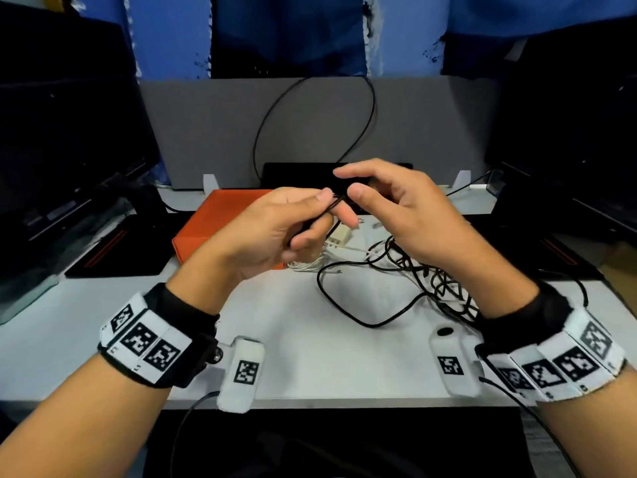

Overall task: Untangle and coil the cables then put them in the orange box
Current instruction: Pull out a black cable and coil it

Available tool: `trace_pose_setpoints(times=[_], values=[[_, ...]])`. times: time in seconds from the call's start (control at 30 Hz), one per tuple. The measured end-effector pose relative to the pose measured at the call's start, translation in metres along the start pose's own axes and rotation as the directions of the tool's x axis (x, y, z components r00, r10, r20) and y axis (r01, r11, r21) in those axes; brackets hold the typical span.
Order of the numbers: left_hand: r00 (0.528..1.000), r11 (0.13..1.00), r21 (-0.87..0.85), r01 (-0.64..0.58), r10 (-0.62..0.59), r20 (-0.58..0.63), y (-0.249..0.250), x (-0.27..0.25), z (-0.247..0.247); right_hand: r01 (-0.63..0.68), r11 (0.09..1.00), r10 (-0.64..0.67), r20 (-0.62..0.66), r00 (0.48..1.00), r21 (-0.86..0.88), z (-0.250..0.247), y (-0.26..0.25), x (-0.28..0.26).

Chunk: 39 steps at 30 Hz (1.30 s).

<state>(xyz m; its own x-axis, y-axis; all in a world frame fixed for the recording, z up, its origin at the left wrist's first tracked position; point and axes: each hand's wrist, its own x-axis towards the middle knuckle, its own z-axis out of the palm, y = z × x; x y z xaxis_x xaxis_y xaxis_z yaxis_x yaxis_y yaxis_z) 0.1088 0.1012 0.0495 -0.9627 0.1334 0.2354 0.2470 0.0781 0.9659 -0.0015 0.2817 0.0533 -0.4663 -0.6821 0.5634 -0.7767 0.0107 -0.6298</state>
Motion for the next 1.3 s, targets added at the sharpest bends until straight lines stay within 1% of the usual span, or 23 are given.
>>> trace_pose_setpoints(times=[0.1,0.17,0.23,0.3,0.43,0.5,0.57,0.63,0.67,0.73,0.77,0.83,0.87,0.93,1.0,1.03,1.1,1.13,1.17,1.2,1.23,1.27,1.3], values=[[1.000,0.983,-0.182,-0.008,0.004,-0.021,-0.006,0.001,0.011,-0.005,0.999,0.007,0.057,0.998,-0.033,0.006,0.000,-0.001],[1.000,0.973,-0.232,0.001,-0.006,-0.018,-0.008,0.003,0.017,0.001,0.990,0.003,0.035,0.999,-0.140,0.000,-0.003,-0.002],[1.000,0.969,-0.244,0.028,-0.030,-0.008,-0.007,0.004,0.018,0.017,0.986,-0.009,0.048,0.999,-0.167,-0.006,-0.006,-0.003],[0.999,0.962,-0.269,0.049,-0.048,0.011,-0.004,0.003,0.018,0.014,0.993,-0.006,0.068,0.998,-0.117,-0.009,-0.009,-0.003],[0.999,0.940,-0.339,0.029,-0.019,0.033,0.002,0.000,0.025,-0.018,0.998,0.014,0.080,0.997,0.052,-0.007,-0.017,-0.003],[0.999,0.942,-0.334,0.034,-0.019,0.049,0.006,-0.002,0.026,-0.021,0.998,0.016,0.083,0.996,0.059,-0.007,-0.019,-0.003],[0.996,0.945,-0.321,0.062,-0.037,0.082,0.010,-0.004,0.024,-0.002,1.000,0.001,0.035,0.999,0.029,-0.009,-0.016,-0.002],[0.996,0.936,-0.348,0.051,-0.021,0.088,0.015,-0.006,0.022,0.008,1.000,-0.008,-0.019,1.000,0.017,-0.011,-0.012,0.000],[0.998,0.923,-0.385,0.020,0.005,0.064,0.017,-0.005,0.021,0.010,0.999,-0.009,-0.026,1.000,0.037,-0.010,-0.011,0.000],[0.998,0.871,-0.487,-0.062,0.050,-0.038,0.022,-0.003,0.023,-0.004,0.995,0.003,0.013,1.000,0.096,-0.003,-0.012,0.000],[0.993,0.845,-0.524,-0.107,0.064,-0.099,0.023,-0.002,0.024,-0.023,0.996,0.019,0.053,0.998,0.084,0.002,-0.012,-0.001],[0.973,0.826,-0.527,-0.200,0.106,-0.204,0.026,0.000,0.025,-0.076,0.996,0.082,0.160,0.984,-0.044,0.013,-0.009,-0.004],[0.959,0.829,-0.503,-0.245,0.131,-0.252,0.026,0.001,0.025,-0.104,0.989,0.126,0.225,0.966,-0.107,0.017,-0.007,-0.006],[0.924,0.831,-0.451,-0.325,0.177,-0.340,0.022,0.003,0.021,-0.138,0.970,0.207,0.376,0.903,-0.201,0.022,-0.007,-0.010],[0.891,0.854,-0.368,-0.367,0.209,-0.403,0.016,0.006,0.015,-0.067,0.952,0.215,0.500,0.839,-0.298,0.026,-0.014,-0.015],[0.880,0.886,-0.297,-0.357,0.212,-0.425,0.014,0.008,0.014,-0.032,0.948,0.203,0.523,0.828,-0.317,0.028,-0.018,-0.017],[0.877,0.961,-0.053,-0.271,0.224,-0.426,0.008,0.010,0.011,0.015,0.936,0.181,0.518,0.836,-0.352,0.026,-0.023,-0.018],[0.884,0.967,0.126,-0.219,0.252,-0.393,0.006,0.008,0.013,0.041,0.923,0.172,0.506,0.845,-0.382,0.023,-0.025,-0.016],[0.897,0.932,0.323,-0.162,0.275,-0.345,0.004,0.007,0.014,0.061,0.911,0.160,0.486,0.859,-0.407,0.018,-0.026,-0.014],[0.916,0.853,0.511,-0.105,0.284,-0.285,0.003,0.006,0.015,0.069,0.907,0.140,0.451,0.881,-0.416,0.013,-0.027,-0.012],[0.938,0.754,0.653,-0.067,0.271,-0.218,0.003,0.005,0.015,0.064,0.913,0.109,0.393,0.913,-0.404,0.007,-0.027,-0.011],[0.961,0.680,0.732,-0.043,0.228,-0.155,0.005,0.004,0.016,0.051,0.925,0.076,0.315,0.946,-0.376,0.001,-0.027,-0.010],[0.982,0.669,0.743,-0.027,0.155,-0.104,0.006,0.003,0.017,0.027,0.945,0.054,0.237,0.970,-0.325,-0.004,-0.028,-0.010]])
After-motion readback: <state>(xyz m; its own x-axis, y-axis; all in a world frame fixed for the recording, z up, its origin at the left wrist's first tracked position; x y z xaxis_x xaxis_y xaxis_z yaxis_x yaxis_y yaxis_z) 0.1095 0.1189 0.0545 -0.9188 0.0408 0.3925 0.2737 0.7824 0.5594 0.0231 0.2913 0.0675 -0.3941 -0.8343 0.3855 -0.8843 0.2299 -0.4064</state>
